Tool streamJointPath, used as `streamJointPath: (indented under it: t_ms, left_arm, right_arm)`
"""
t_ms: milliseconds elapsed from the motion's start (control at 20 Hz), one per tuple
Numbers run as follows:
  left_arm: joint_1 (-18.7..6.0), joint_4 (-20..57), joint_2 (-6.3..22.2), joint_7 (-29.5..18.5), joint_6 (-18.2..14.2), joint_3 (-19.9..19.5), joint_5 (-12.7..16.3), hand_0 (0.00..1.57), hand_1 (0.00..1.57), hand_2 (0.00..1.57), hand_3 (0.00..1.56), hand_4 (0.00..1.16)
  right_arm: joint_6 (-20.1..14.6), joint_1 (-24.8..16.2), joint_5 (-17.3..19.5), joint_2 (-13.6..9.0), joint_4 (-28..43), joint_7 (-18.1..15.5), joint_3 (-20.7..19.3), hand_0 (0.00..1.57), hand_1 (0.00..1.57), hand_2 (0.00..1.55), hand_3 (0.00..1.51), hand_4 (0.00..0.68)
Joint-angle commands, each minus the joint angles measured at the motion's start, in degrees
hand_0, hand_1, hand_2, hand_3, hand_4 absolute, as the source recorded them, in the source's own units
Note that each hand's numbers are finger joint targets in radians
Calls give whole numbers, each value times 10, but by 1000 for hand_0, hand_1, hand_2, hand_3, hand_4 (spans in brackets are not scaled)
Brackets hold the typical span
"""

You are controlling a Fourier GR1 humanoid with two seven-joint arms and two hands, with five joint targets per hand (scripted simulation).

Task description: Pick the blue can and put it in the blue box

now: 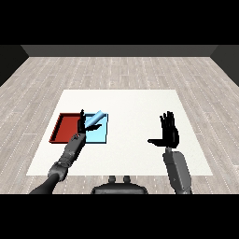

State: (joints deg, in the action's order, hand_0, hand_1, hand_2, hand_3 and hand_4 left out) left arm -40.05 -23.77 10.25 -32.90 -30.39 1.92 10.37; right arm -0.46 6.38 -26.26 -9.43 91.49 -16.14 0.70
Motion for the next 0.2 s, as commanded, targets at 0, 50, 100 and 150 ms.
streamJointPath:
  t_ms: [0, 50, 100, 150]
  left_arm:
    - [35, -108, -15, -101, 62, 0, 17, 0, 0, 0, 0, 0]
    - [62, -142, -17, -109, 88, 3, 26, 0, 0, 0, 0, 0]
    - [87, -169, -17, -118, 106, 13, 27, 0, 0, 0, 0, 0]
    - [88, -205, -32, -100, 93, 27, 22, 0, 0, 0, 0, 0]
  right_arm:
    - [-5, -21, 22, -5, -6, -8, 5, 0, 0, 0, 0, 0]
    - [-9, -14, 27, -5, 12, 3, 15, 0, 0, 0, 0, 0]
    - [-11, -15, 27, -10, 14, 10, 11, 0, 0, 0, 0, 0]
    - [-14, -4, 27, -6, 6, 16, 13, 0, 0, 0, 0, 0]
